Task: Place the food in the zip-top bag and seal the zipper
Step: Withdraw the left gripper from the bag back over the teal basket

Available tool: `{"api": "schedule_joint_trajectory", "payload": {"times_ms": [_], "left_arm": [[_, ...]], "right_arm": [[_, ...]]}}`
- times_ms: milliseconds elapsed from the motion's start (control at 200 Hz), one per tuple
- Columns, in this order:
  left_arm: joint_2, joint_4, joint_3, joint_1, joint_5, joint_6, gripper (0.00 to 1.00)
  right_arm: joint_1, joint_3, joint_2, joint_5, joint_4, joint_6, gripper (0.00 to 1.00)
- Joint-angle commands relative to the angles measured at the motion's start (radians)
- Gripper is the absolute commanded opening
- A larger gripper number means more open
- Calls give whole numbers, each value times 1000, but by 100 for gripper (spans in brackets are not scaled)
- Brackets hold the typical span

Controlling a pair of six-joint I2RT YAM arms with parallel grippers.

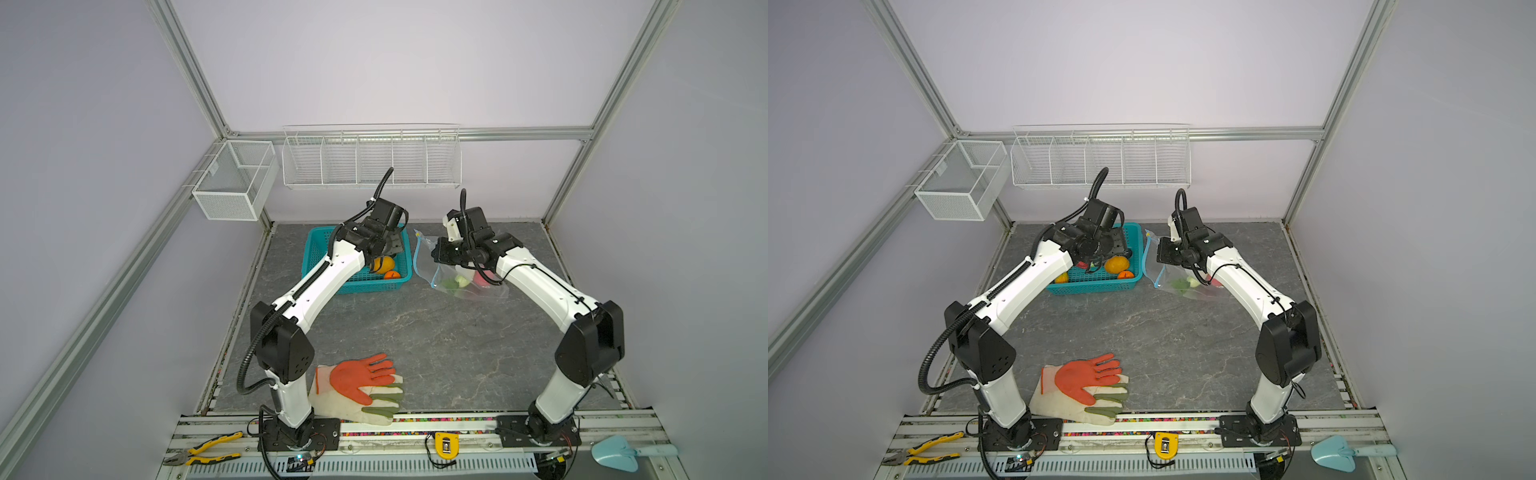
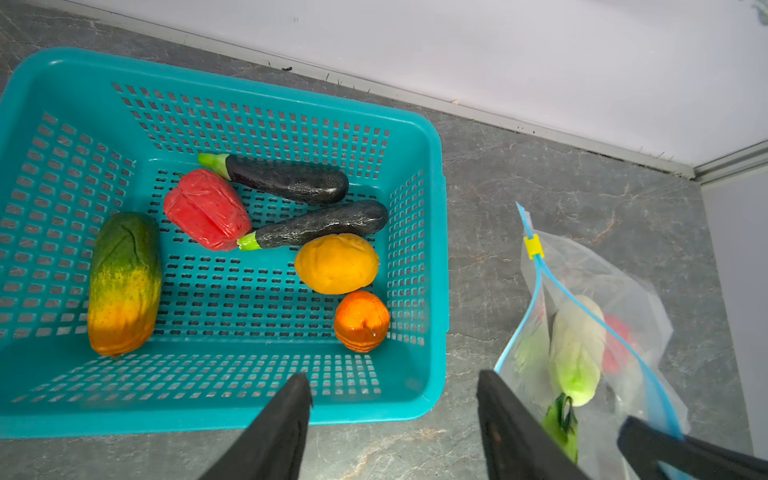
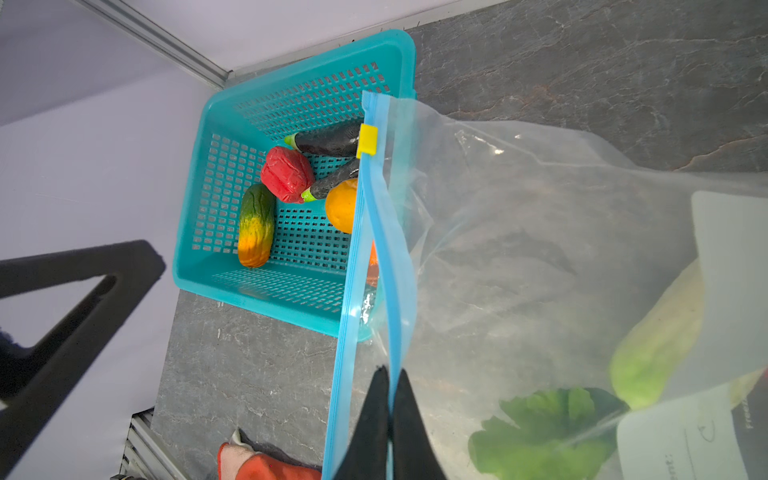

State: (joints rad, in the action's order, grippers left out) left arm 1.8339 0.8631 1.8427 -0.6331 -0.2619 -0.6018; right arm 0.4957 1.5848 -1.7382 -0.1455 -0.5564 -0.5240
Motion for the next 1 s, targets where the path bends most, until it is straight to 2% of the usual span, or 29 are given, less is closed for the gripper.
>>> {"api": "schedule_joint_trajectory", "payload": {"times_ms": [0, 275, 610, 785, 995], "left_arm": [[48, 62, 26, 37, -23, 37, 64], [140, 112, 62, 112, 21, 20, 67], [252, 105, 105, 154, 109, 19, 83], [317, 125, 145, 163, 117, 13, 92], [373, 126, 174, 165, 150, 11, 94]], "right_arm": [[7, -10, 26, 15, 7, 5, 6], [6, -17, 19, 12, 13, 5, 6], [4, -19, 5, 12, 19, 4, 7], [1, -19, -4, 10, 21, 1, 6], [-4, -14, -16, 8, 21, -1, 6]]}}
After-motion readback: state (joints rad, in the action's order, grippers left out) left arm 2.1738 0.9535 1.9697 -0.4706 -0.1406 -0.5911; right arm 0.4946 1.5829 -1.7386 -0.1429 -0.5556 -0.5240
